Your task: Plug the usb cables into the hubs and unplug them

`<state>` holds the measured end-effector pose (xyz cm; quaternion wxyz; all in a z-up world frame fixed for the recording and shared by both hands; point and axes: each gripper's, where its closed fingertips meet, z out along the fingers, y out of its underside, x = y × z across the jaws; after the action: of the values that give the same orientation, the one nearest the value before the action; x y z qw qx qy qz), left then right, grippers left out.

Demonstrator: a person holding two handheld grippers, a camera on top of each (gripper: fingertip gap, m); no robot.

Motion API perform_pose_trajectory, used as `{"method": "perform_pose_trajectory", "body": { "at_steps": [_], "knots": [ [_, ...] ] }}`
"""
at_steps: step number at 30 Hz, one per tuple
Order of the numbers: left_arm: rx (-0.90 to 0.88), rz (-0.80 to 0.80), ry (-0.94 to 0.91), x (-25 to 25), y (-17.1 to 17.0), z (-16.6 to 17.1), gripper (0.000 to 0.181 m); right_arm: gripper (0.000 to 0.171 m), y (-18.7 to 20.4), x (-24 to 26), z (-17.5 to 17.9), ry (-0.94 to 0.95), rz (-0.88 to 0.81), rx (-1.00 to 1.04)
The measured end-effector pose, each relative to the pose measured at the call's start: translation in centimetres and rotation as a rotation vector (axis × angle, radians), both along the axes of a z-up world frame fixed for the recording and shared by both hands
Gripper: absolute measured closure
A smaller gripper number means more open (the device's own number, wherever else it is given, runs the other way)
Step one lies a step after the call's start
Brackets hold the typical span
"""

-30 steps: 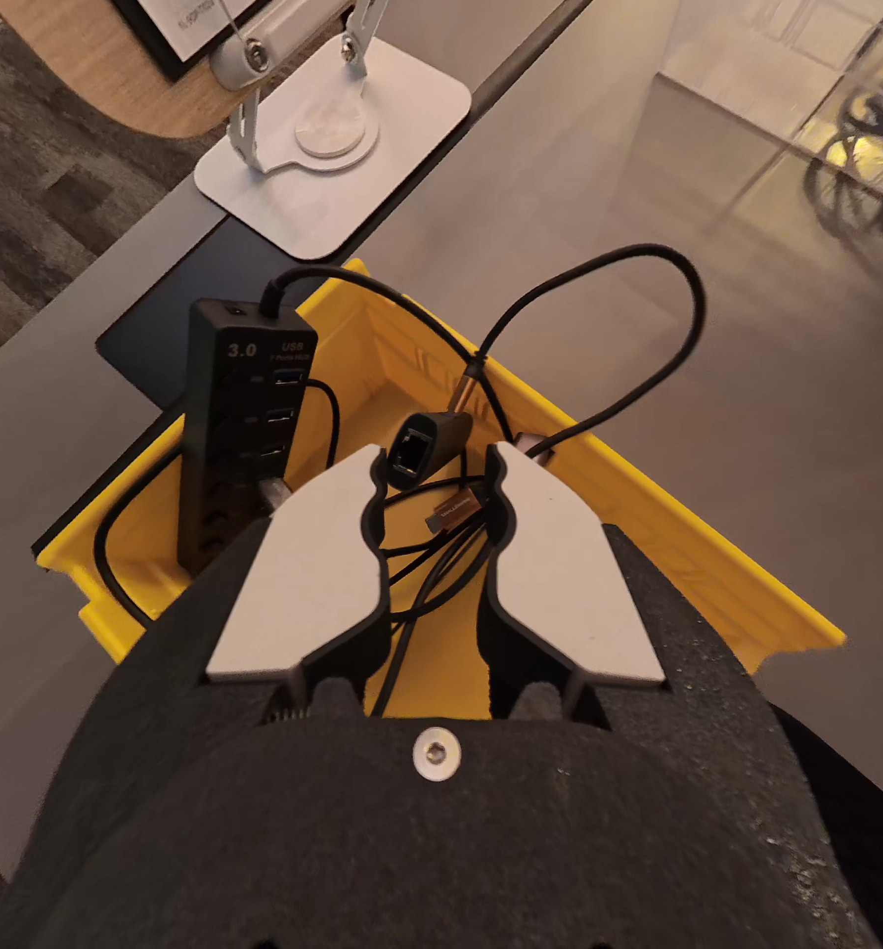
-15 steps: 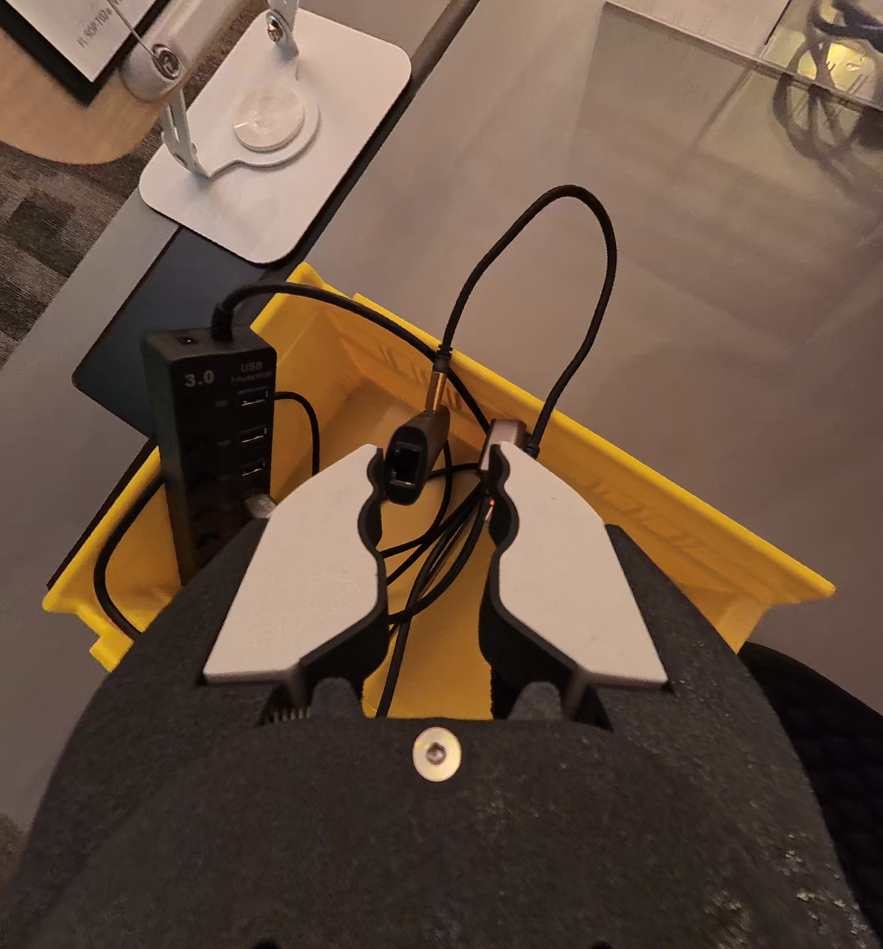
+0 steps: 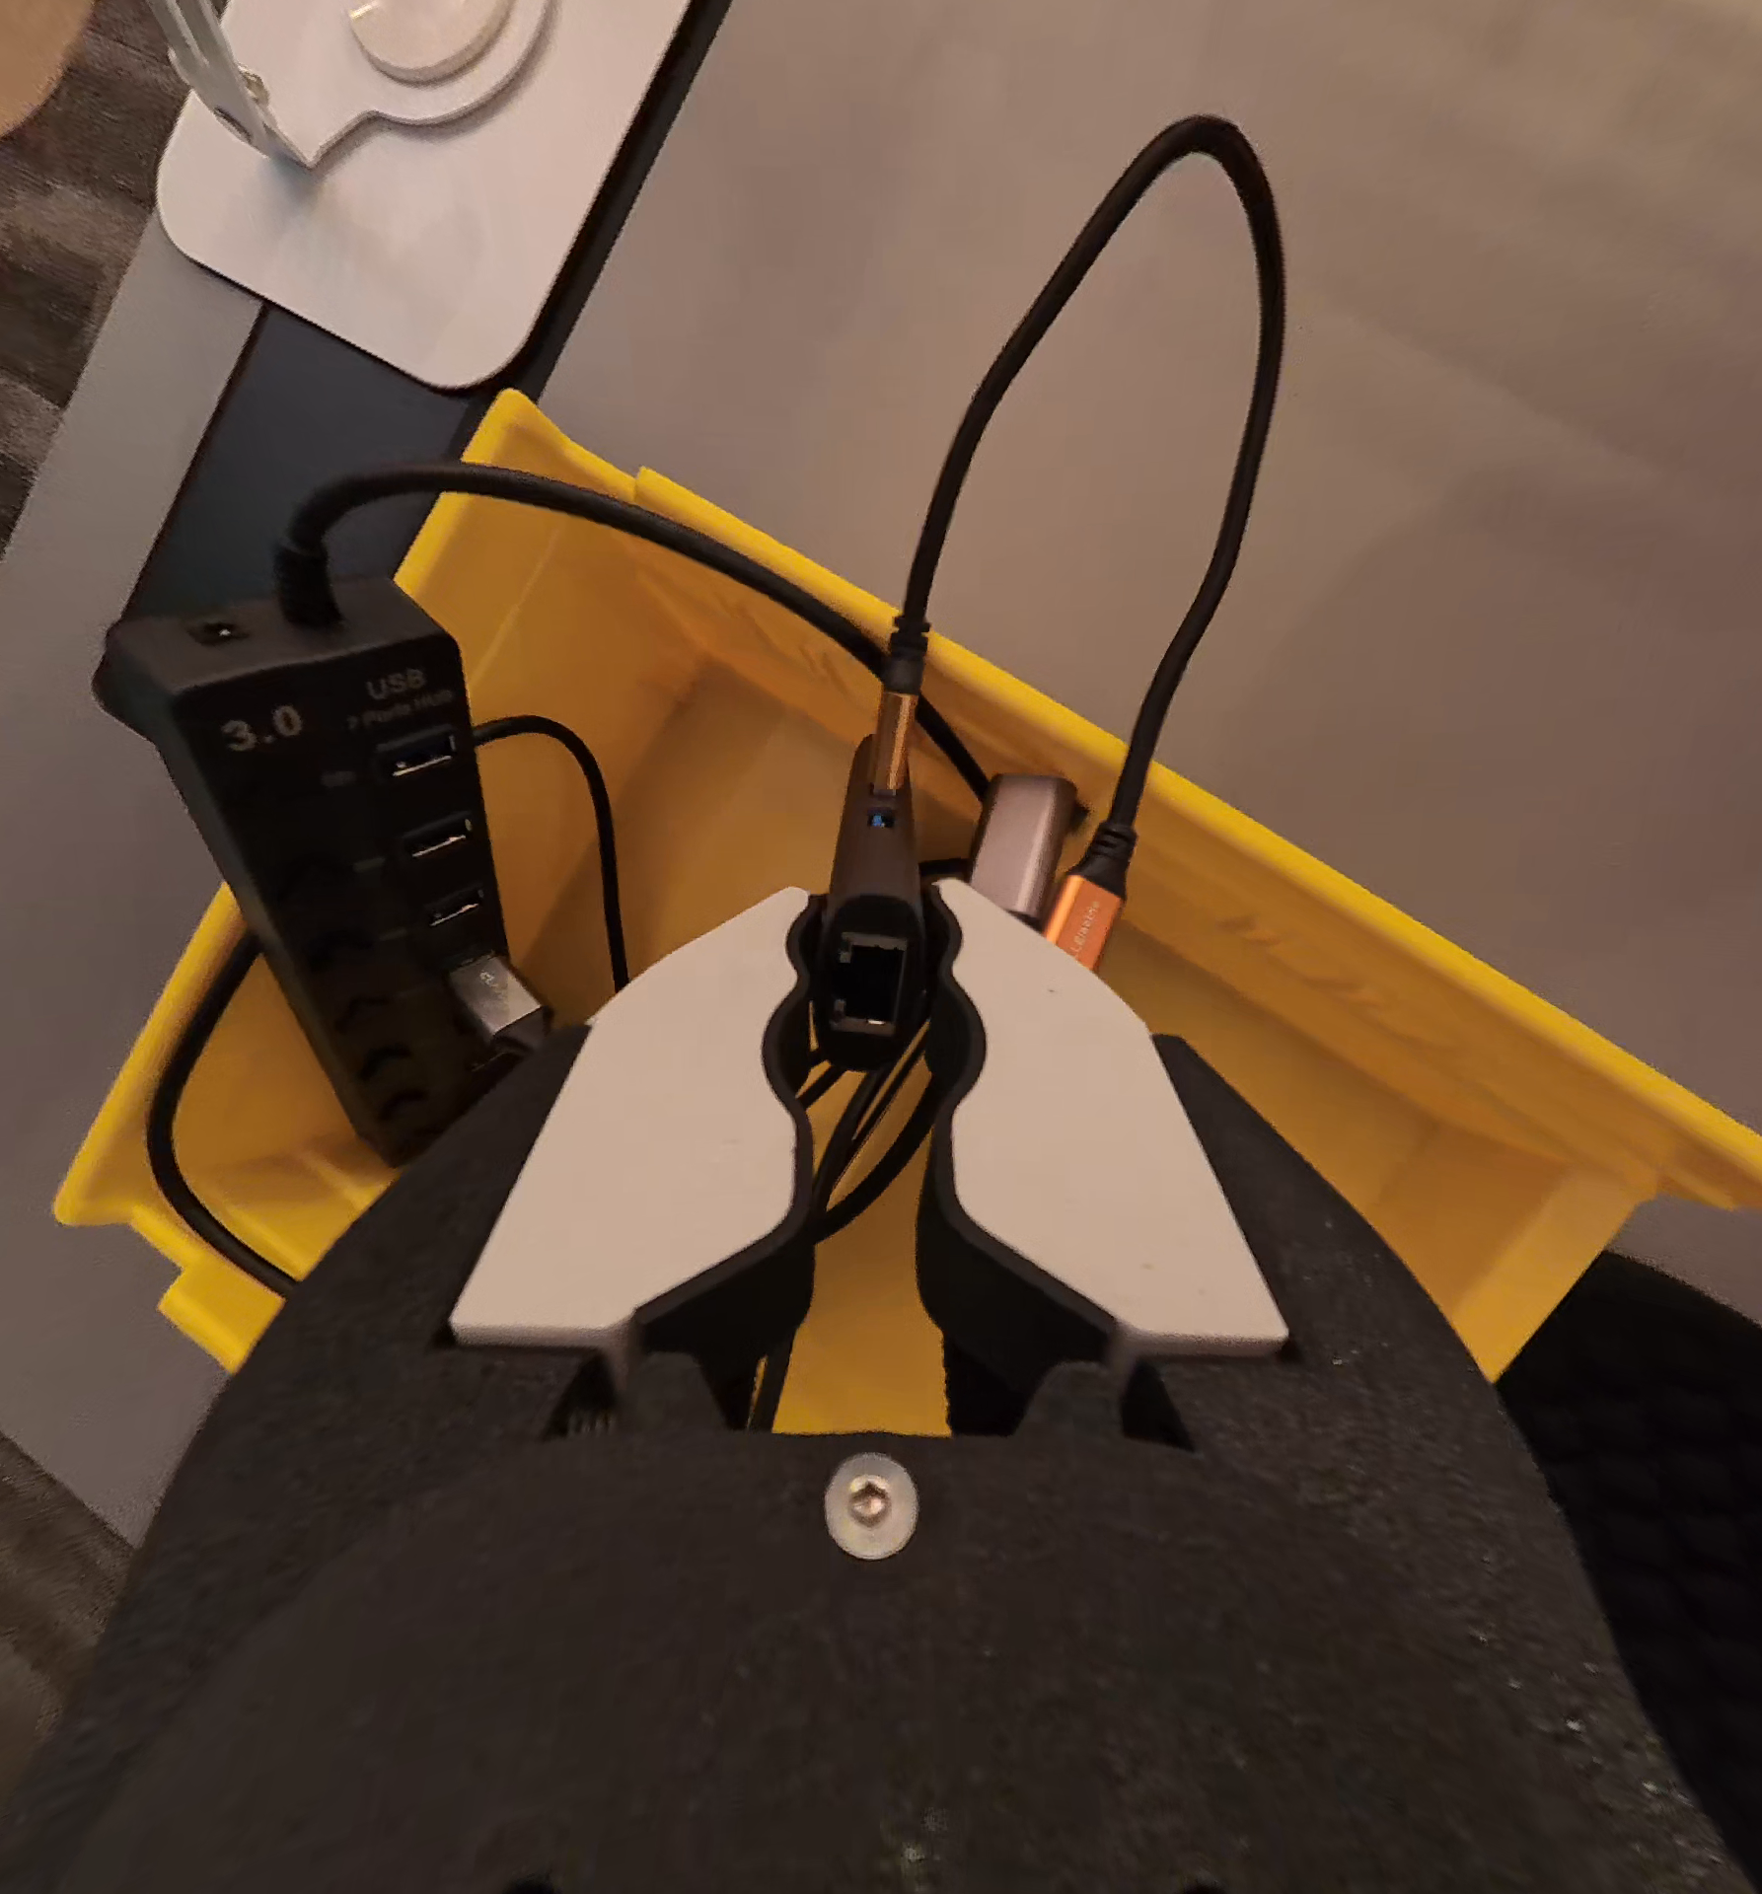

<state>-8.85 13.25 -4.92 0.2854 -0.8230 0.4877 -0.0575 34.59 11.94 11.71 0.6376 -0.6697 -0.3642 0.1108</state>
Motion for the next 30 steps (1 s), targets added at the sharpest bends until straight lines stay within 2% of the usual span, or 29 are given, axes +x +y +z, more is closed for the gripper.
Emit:
{"method": "perform_pose_trajectory", "body": {
  "at_steps": [2,9,17,24,30],
  "knots": [
    [0.008,0.017,-0.020,0.0,0.3,-0.3,0.159,0.122,0.1,0.1,0.0,0.000,0.002,-0.001],
    [-0.004,-0.003,-0.011,0.6,0.7,-1.9,0.164,0.123,0.8,0.8,-0.6,0.008,0.000,-0.022],
    [0.037,0.003,0.004,0.8,1.1,-0.8,0.164,0.124,1.4,0.8,-1.0,0.003,-0.006,-0.032],
    [0.105,0.023,0.035,0.1,0.7,1.4,0.164,0.125,1.7,0.3,-1.6,-0.025,-0.004,-0.042],
    [0.214,0.058,0.022,-1.1,0.0,6.0,0.164,0.125,1.8,0.4,-1.5,-0.015,-0.011,-0.041]
  ]
}}
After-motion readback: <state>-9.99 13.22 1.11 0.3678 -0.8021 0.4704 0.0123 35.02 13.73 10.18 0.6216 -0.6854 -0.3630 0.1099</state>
